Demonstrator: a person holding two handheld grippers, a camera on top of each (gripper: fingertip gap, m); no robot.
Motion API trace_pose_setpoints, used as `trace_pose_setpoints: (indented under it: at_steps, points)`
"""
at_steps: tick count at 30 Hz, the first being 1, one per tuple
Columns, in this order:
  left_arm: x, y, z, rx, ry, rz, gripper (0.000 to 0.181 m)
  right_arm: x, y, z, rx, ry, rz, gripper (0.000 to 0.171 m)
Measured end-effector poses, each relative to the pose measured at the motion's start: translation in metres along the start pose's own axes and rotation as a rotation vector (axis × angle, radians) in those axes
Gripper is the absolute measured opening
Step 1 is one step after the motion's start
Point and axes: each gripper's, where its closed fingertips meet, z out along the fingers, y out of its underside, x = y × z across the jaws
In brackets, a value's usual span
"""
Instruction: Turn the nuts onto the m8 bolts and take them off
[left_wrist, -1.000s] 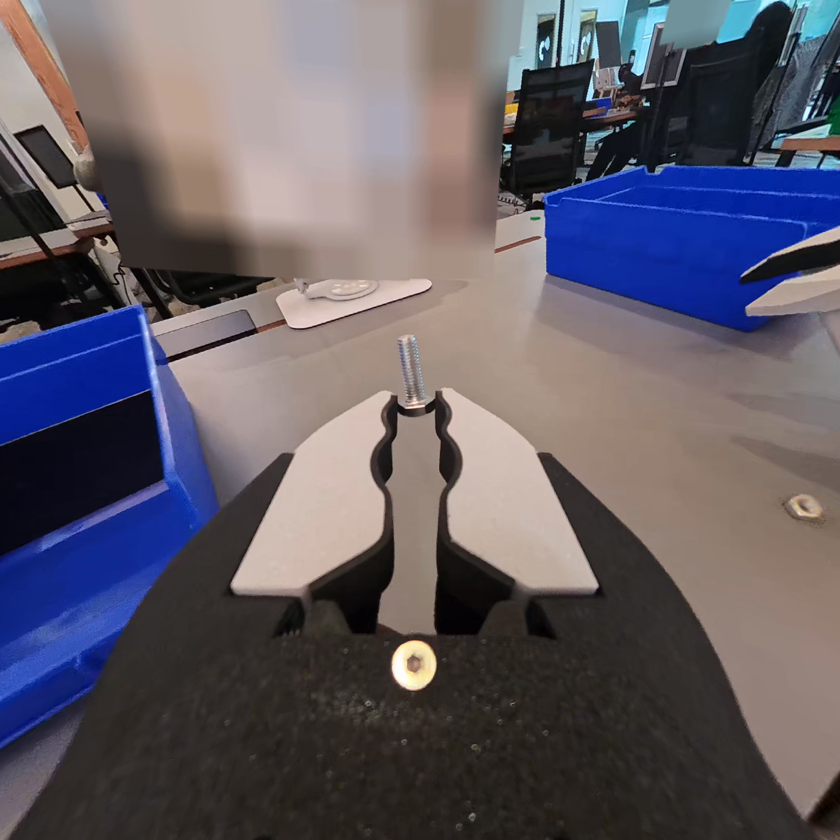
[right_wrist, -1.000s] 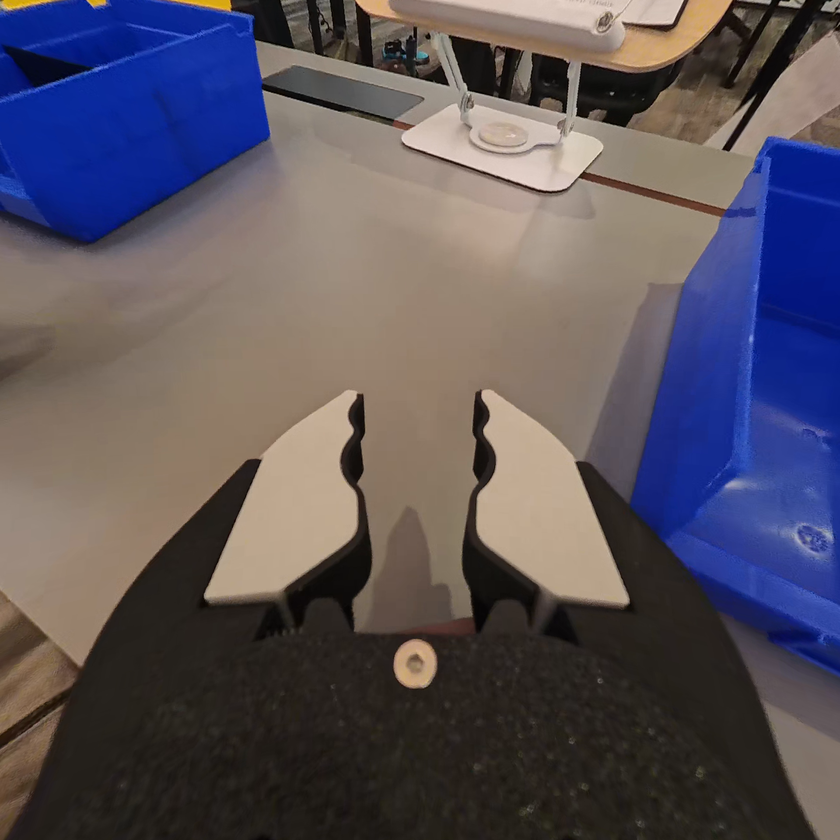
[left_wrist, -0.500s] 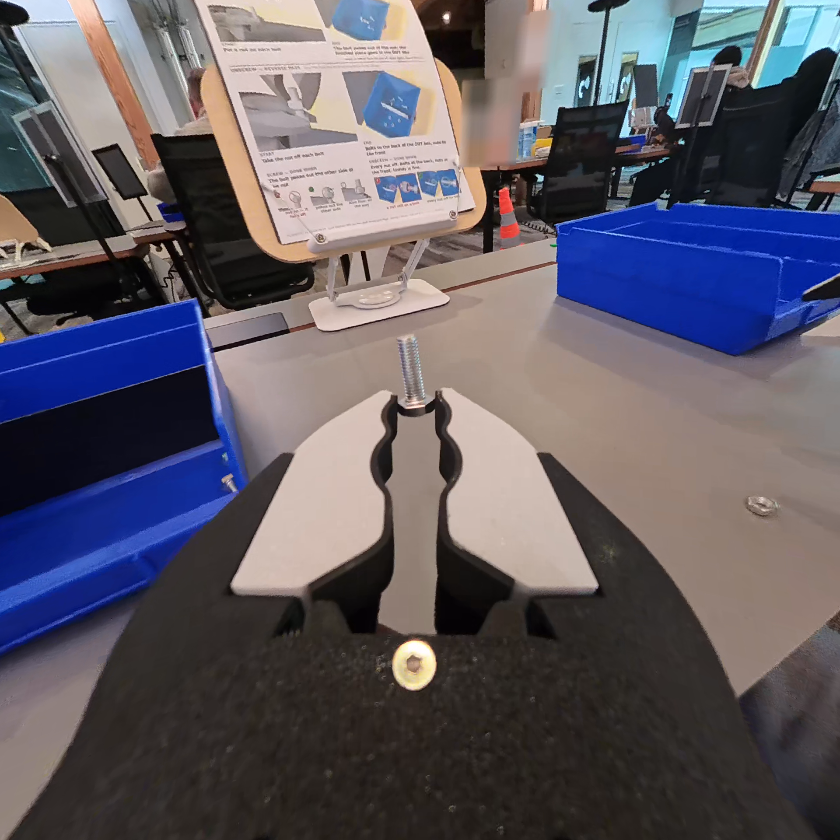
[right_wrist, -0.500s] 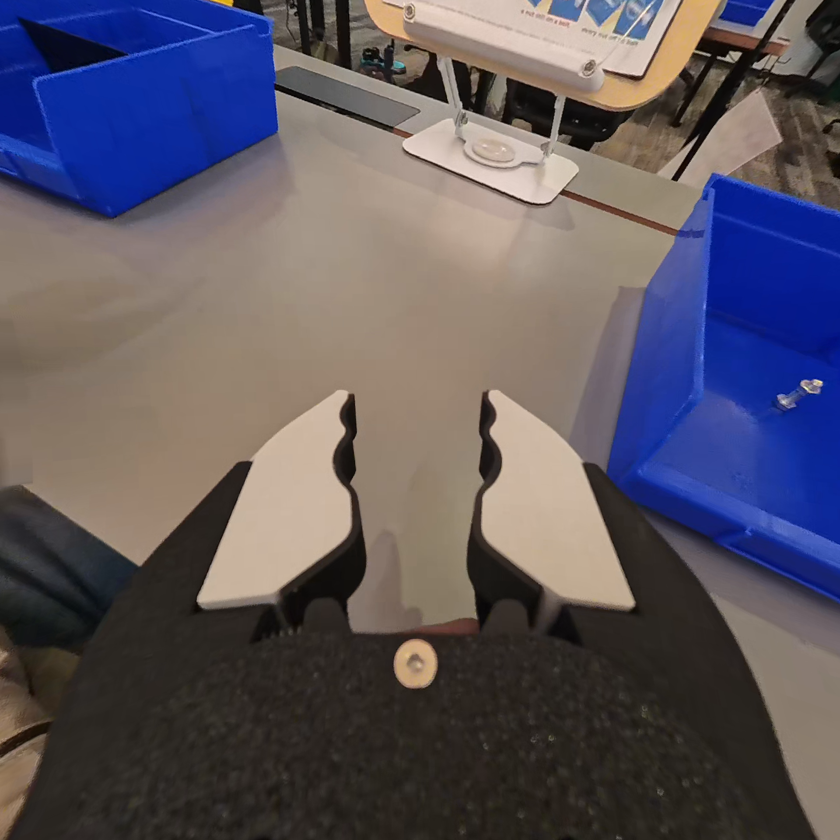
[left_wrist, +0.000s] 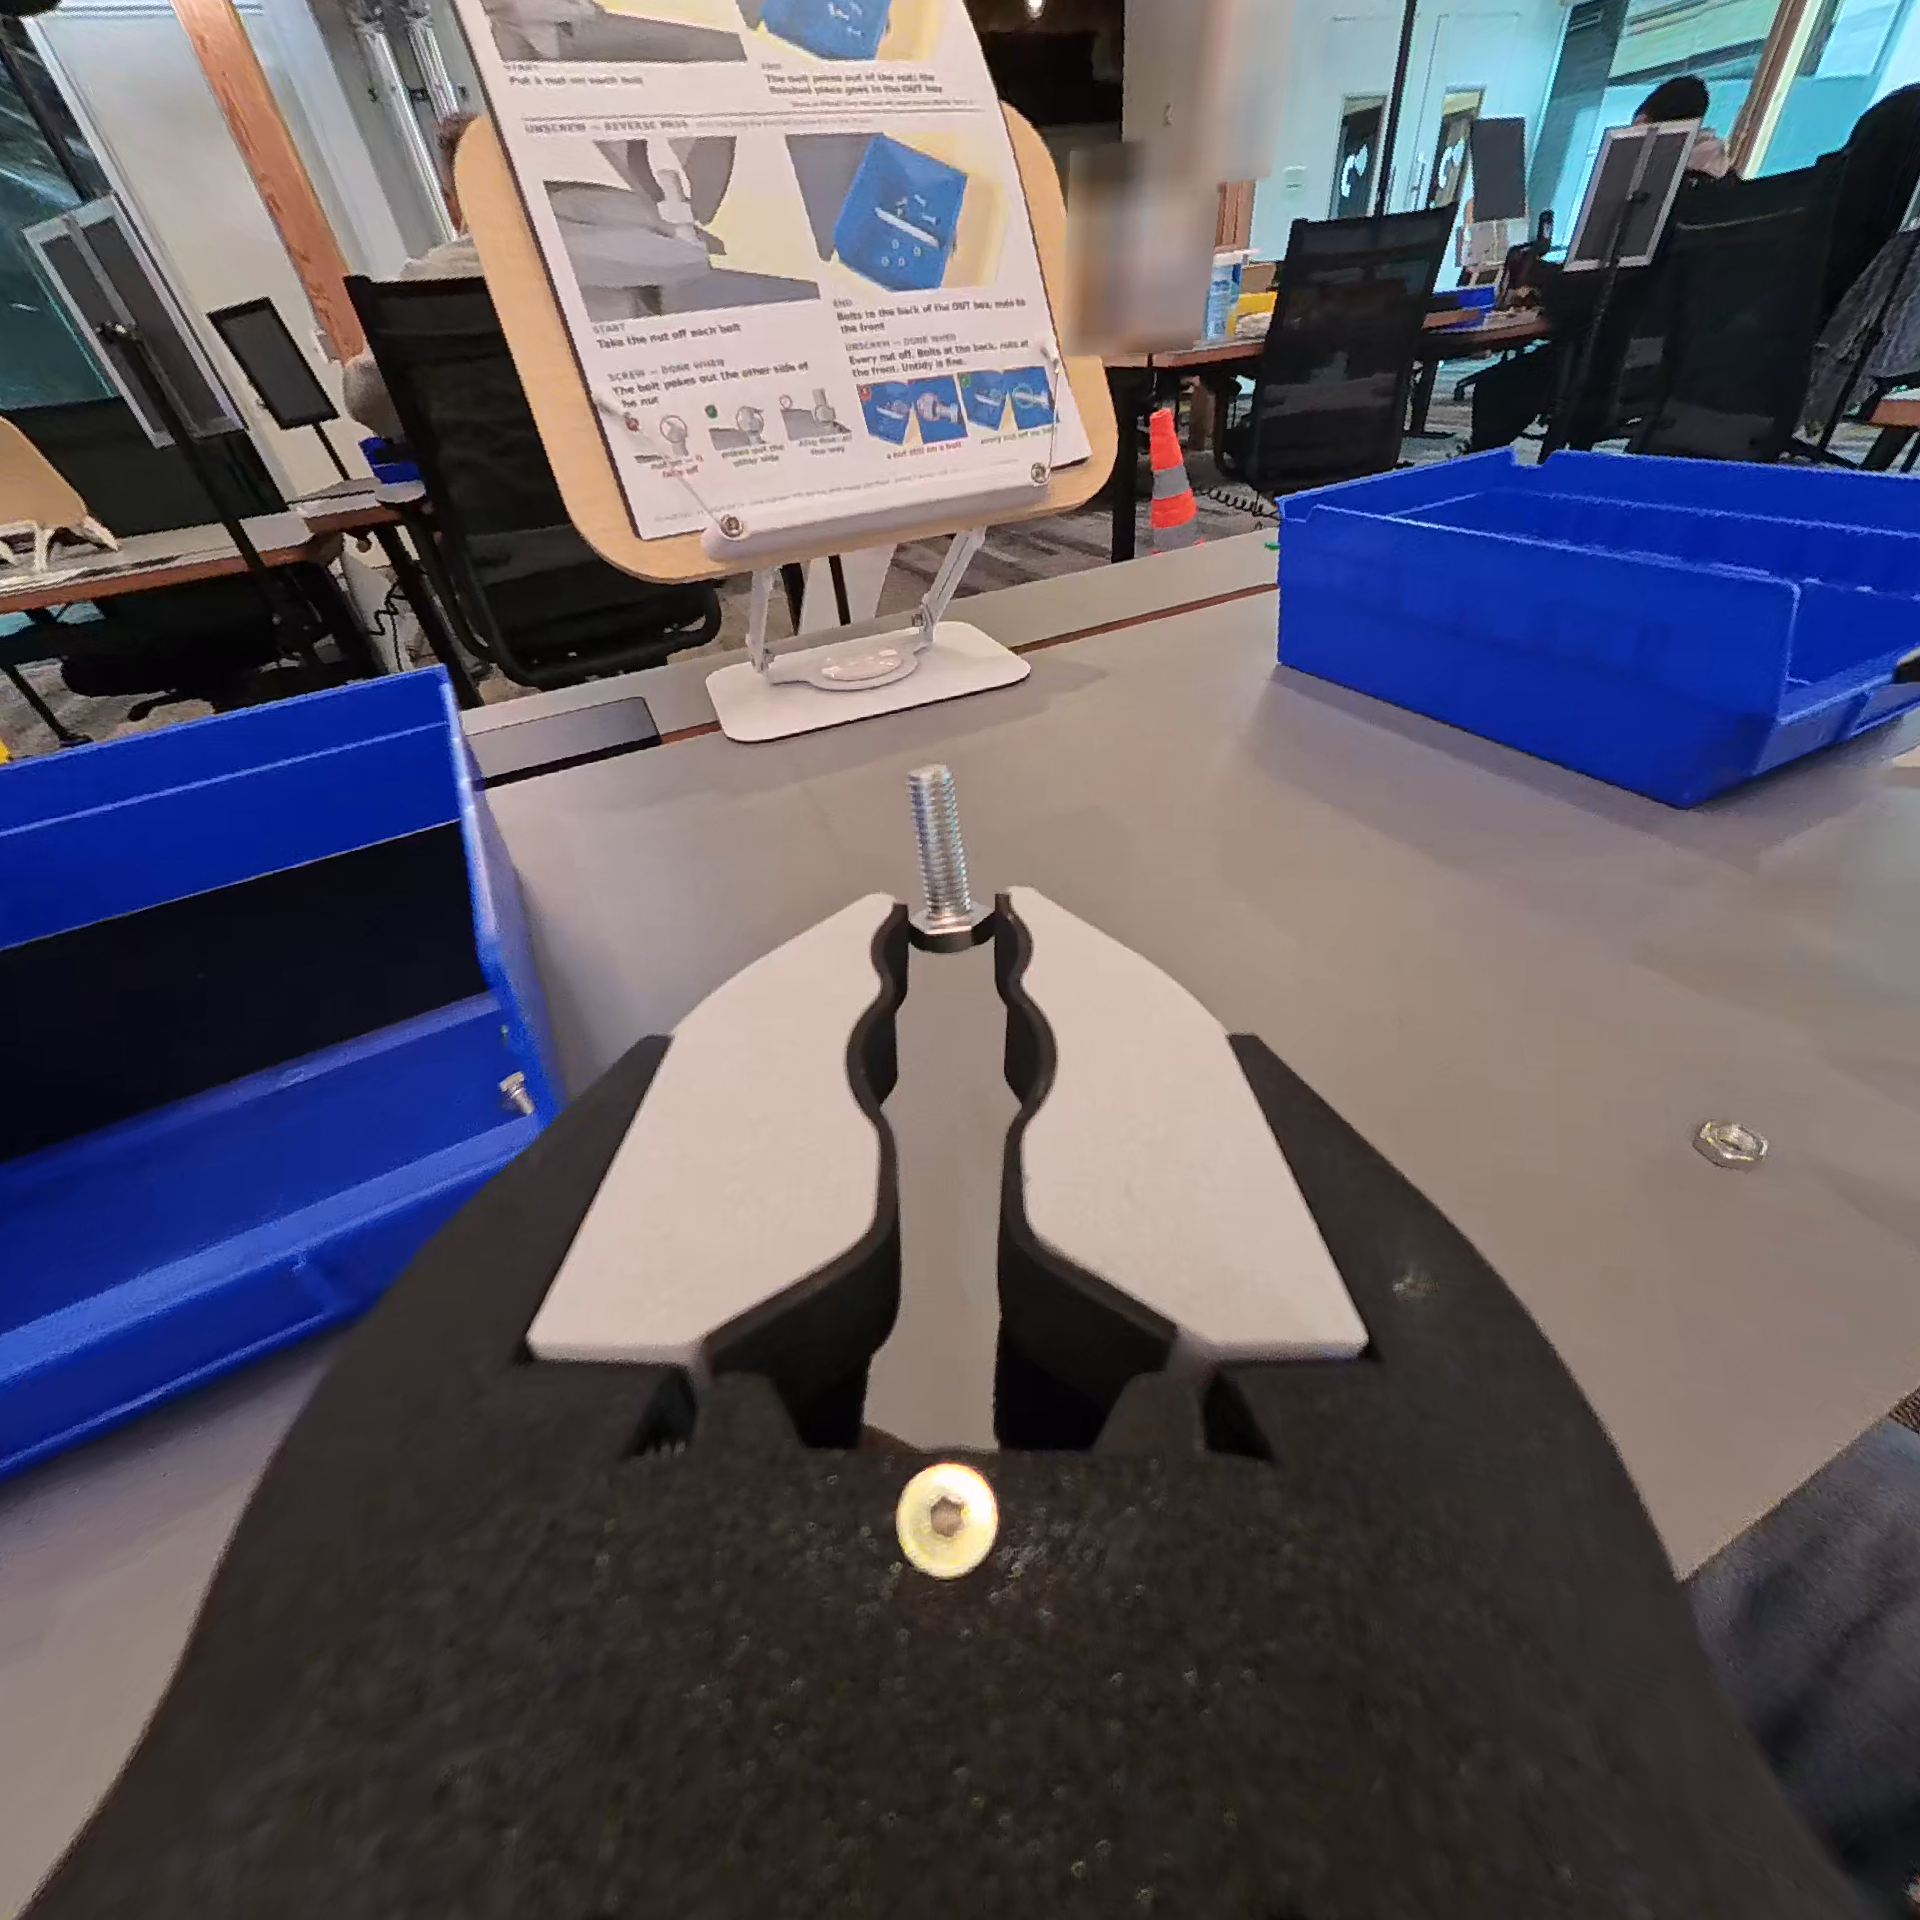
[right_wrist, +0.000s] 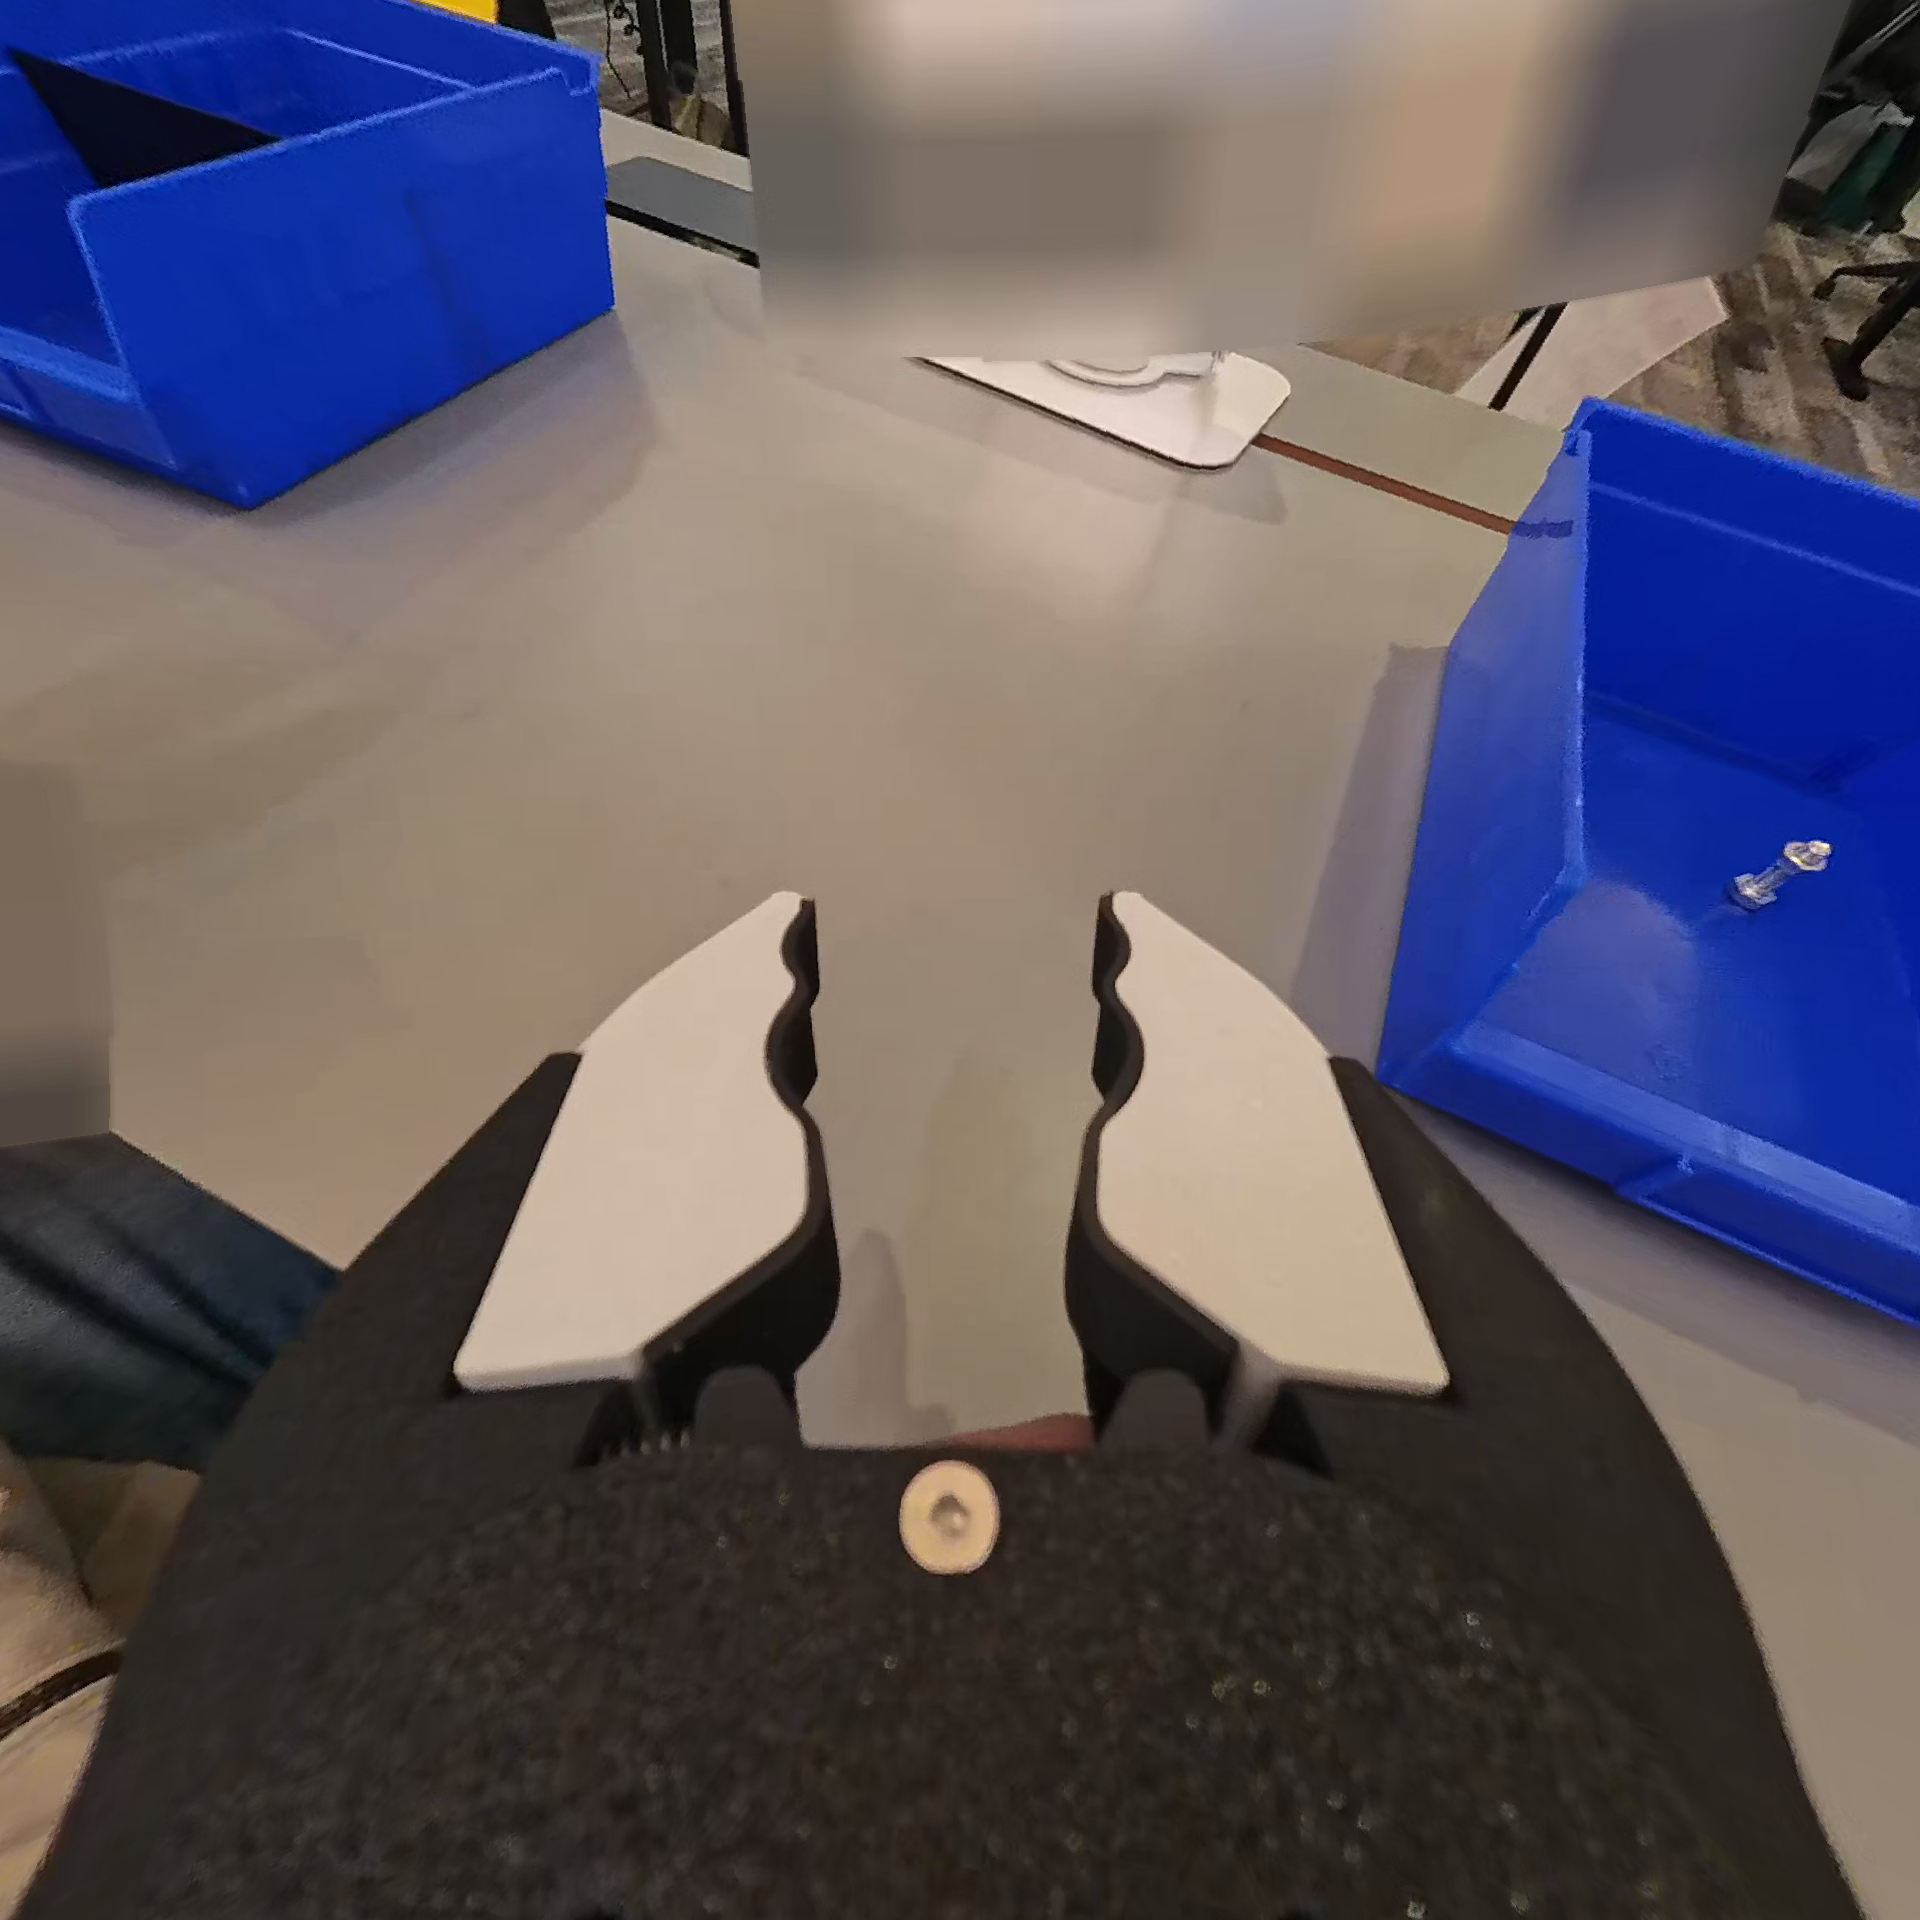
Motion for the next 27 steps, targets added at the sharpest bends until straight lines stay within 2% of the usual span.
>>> trace_pose_setpoints:
  at_steps: [5,10,14,22,27]
  points:
    - [0.002,0.002,0.003,-0.012,0.011,0.007,0.016,-0.028,-0.004,-0.020,-0.006,-0.080,-0.035,0.044]
    - [0.004,0.004,0.002,-0.019,0.021,0.007,0.016,-0.058,0.063,-0.006,-0.186,-0.120,-0.020,0.046]
    - [0.005,0.007,0.004,-0.029,0.032,0.000,0.016,-0.073,0.088,0.010,-0.265,-0.130,0.012,0.043]
    - [0.006,0.008,0.005,-0.035,0.041,0.004,0.016,-0.080,0.090,0.022,-0.313,-0.123,0.007,0.037]
    - [0.005,0.010,0.005,-0.041,0.049,-0.008,0.016,-0.083,0.089,0.025,-0.335,-0.137,0.008,0.023]
